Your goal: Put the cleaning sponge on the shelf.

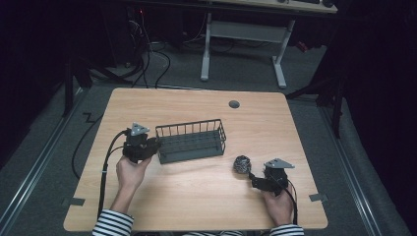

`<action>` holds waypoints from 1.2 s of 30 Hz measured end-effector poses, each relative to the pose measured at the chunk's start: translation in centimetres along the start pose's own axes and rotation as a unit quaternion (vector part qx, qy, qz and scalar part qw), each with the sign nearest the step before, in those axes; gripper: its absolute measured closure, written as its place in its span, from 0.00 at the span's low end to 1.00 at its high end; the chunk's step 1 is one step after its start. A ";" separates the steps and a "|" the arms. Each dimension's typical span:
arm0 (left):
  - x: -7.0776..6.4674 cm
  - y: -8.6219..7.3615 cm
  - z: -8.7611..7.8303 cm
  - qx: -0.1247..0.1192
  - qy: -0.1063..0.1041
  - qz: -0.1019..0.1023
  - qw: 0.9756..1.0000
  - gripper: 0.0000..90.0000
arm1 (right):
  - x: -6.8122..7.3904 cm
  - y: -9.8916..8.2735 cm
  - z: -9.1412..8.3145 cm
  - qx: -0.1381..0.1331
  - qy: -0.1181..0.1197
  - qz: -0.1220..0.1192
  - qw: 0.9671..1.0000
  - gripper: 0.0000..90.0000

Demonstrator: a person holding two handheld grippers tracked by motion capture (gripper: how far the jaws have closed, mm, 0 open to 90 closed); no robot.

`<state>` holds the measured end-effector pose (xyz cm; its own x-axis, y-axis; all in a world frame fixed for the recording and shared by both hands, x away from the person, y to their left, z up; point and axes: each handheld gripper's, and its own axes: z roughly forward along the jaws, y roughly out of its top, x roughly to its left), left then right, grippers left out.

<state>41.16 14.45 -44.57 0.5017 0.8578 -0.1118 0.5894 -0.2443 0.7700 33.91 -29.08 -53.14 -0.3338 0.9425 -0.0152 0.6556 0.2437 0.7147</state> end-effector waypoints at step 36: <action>2.8 -2.8 -5.1 -0.044 -0.001 0.000 0.999 0.38 | 0.0 0.0 0.0 0.000 0.000 0.000 1.000 0.25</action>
<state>37.66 19.88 -43.81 0.5031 0.8567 -0.1137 0.5321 -0.2034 0.8219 33.91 -29.08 -53.14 -0.3340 0.9425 -0.0153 0.6555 0.2439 0.7147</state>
